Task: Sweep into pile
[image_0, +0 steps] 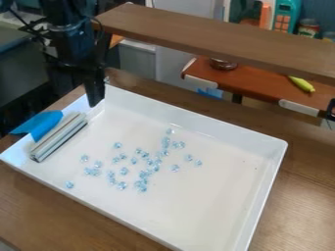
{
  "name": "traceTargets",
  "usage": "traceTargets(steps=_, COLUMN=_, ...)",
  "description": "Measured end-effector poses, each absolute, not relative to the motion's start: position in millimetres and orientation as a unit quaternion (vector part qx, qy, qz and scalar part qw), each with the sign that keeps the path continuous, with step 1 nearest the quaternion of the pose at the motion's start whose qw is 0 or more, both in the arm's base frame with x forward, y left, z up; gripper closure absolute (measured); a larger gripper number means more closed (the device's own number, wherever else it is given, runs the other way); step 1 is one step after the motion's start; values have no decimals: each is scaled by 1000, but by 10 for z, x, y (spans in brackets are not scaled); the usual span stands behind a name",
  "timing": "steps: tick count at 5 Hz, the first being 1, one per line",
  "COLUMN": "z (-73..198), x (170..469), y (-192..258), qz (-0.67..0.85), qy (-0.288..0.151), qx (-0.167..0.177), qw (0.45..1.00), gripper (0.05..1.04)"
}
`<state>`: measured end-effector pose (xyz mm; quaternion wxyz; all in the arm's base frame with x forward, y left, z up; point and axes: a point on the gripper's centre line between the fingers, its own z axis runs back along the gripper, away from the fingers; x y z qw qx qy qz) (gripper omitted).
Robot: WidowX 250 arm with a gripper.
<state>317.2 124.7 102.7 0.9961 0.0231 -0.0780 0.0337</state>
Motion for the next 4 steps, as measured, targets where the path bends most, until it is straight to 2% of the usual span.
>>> traceTargets(steps=1, z=911, x=3154, y=1239, qz=35, qy=-62, qx=19, qw=997, gripper=84)
traceTargets(steps=2, z=809, x=3211, y=1265, qz=45, qy=-74, qx=44, qw=995, gripper=83)
traceTargets(steps=4, z=603, x=3268, y=1376, qz=39, qy=-86, qx=69, qw=993, gripper=83)
